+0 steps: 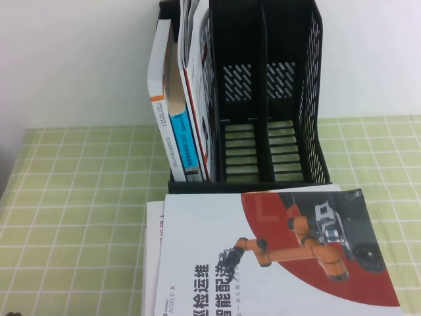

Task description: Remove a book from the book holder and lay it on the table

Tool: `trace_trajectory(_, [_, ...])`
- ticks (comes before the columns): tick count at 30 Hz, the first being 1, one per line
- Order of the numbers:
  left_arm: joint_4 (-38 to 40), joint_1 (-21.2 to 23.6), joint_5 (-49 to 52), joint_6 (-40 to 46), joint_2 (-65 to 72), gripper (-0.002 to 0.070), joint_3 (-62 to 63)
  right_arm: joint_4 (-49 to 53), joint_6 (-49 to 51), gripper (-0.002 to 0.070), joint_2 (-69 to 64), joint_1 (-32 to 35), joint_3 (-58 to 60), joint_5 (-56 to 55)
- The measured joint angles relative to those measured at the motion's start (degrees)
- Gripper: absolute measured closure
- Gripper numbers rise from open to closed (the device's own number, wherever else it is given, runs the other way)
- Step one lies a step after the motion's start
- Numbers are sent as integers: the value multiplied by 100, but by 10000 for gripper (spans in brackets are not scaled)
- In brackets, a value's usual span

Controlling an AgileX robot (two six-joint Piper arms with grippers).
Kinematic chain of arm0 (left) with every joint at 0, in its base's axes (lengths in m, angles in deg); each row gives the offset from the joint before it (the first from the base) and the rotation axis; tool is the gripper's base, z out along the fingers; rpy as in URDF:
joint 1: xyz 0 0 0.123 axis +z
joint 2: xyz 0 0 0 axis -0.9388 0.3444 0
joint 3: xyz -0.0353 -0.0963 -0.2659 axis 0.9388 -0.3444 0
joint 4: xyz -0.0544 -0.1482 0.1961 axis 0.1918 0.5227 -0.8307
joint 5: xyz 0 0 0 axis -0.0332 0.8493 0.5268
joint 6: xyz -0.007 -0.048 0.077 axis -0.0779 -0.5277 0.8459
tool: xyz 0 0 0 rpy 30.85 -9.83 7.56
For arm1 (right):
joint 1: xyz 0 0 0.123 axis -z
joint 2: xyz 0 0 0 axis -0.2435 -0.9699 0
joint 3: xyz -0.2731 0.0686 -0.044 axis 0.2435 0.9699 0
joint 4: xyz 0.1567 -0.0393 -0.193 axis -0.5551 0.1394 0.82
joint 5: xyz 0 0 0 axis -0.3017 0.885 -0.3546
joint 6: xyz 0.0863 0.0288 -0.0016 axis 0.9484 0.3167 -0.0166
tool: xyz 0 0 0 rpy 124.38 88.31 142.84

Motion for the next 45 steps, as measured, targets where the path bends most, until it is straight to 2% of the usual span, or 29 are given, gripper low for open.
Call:
trace_trajectory(8, [0,0,0,0,-10,678,0,-57,222,678,3,26,65,-235])
trace_trajectory(17, [0,0,0,0,-10,678,0,-788,-646,678,-75,26,72,-394])
trace_trajectory(19, [0,0,0,0,-10,678,0,-1660,-1549,678,-75,26,72,-297])
trace_trajectory(21, [0,0,0,0,-10,678,0,-3196,-3191,678,-75,26,72,-126])
trace_trajectory(23, [0,0,0,0,-10,678,0,-5401,-5472,678,-75,26,72,260])
trace_trajectory(26, [0,0,0,0,-10,678,0,-8161,-8406,678,-75,26,72,981])
trace_trajectory(29, [0,0,0,0,-10,678,0,-9731,-10077,678,-75,26,147,1281])
trace_trajectory(32, [0,0,0,0,-10,678,0,-10253,-10543,678,-75,26,380,1015])
trace_trajectory(36, [0,0,0,0,-10,678,0,-10467,-10697,678,-75,28,474,912])
trace_trajectory(45, [0,0,0,0,-10,677,0,-10475,-10754,678,-75,38,483,1694])
